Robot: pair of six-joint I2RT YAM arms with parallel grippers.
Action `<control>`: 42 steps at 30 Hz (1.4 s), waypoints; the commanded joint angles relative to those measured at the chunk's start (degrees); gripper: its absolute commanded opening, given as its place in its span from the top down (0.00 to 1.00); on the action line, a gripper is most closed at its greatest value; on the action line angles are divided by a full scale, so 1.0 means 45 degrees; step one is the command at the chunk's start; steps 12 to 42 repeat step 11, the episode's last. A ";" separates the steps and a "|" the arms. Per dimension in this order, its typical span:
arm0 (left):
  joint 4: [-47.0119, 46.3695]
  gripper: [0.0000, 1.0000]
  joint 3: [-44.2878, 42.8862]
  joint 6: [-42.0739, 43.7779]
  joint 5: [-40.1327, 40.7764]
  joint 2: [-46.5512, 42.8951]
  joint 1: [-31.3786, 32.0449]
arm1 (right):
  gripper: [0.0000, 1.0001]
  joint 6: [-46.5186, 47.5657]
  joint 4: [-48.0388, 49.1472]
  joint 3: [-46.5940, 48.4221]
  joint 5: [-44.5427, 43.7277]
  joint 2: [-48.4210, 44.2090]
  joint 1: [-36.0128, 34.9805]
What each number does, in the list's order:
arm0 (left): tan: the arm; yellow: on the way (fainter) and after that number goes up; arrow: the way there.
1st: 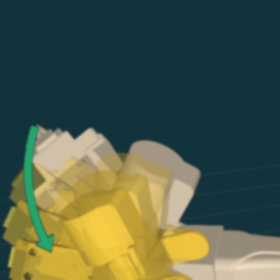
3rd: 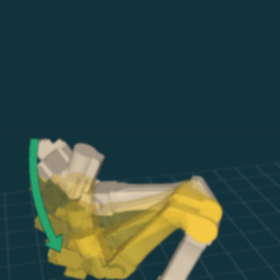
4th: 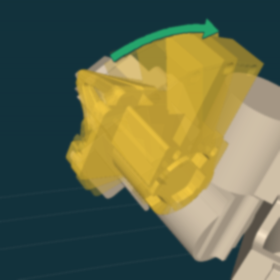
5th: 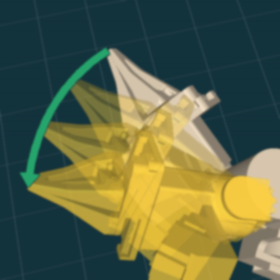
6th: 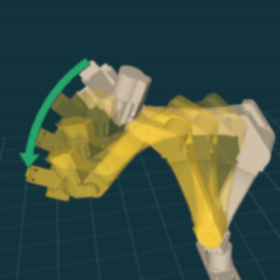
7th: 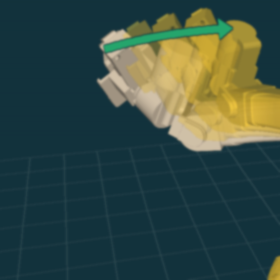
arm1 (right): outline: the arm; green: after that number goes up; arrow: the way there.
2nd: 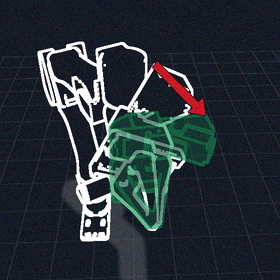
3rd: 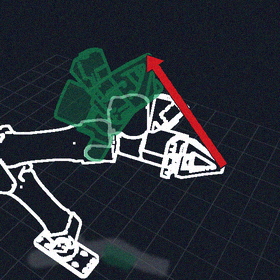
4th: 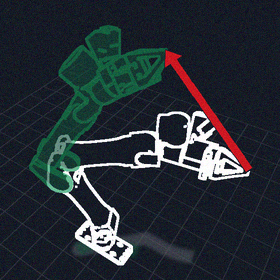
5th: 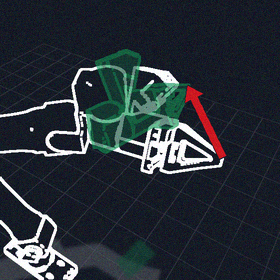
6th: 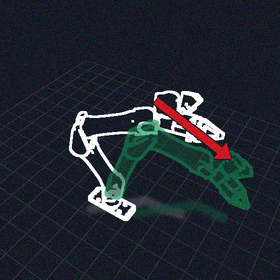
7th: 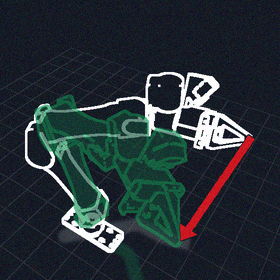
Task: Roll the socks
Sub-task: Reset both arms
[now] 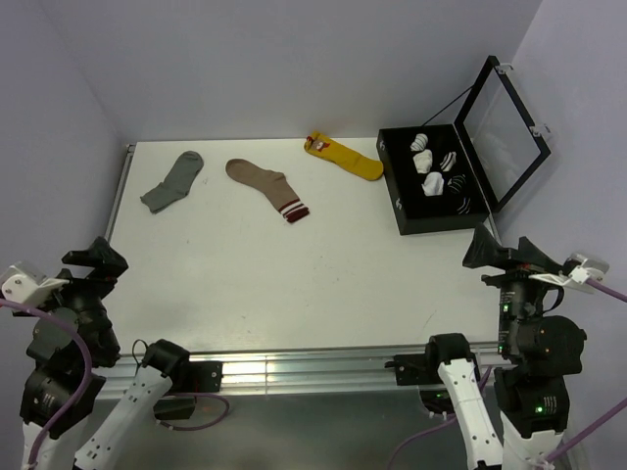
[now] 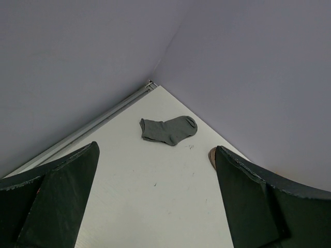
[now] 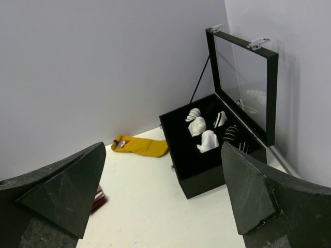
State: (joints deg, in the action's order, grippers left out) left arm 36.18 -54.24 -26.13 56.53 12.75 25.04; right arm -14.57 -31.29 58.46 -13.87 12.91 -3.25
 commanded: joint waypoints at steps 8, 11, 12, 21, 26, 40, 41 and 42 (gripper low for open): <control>0.1704 0.01 -0.0037 -0.1770 0.0230 -0.0705 -0.0056 | 0.00 0.0444 0.1132 -0.0920 -0.0063 -0.0193 -0.0665; 0.1725 0.01 -0.0037 -0.1850 0.0250 -0.0764 -0.0056 | 0.00 0.0405 0.1094 -0.0746 -0.0141 -0.0115 -0.0724; 0.1725 0.01 -0.0037 -0.1850 0.0250 -0.0764 -0.0056 | 0.00 0.0405 0.1094 -0.0746 -0.0141 -0.0115 -0.0724; 0.1725 0.01 -0.0037 -0.1850 0.0250 -0.0764 -0.0056 | 0.00 0.0405 0.1094 -0.0746 -0.0141 -0.0115 -0.0724; 0.1725 0.01 -0.0037 -0.1850 0.0250 -0.0764 -0.0056 | 0.00 0.0405 0.1094 -0.0746 -0.0141 -0.0115 -0.0724; 0.1725 0.01 -0.0037 -0.1850 0.0250 -0.0764 -0.0056 | 0.00 0.0405 0.1094 -0.0746 -0.0141 -0.0115 -0.0724; 0.1725 0.01 -0.0037 -0.1850 0.0250 -0.0764 -0.0056 | 0.00 0.0405 0.1094 -0.0746 -0.0141 -0.0115 -0.0724; 0.1725 0.01 -0.0037 -0.1850 0.0250 -0.0764 -0.0056 | 0.00 0.0405 0.1094 -0.0746 -0.0141 -0.0115 -0.0724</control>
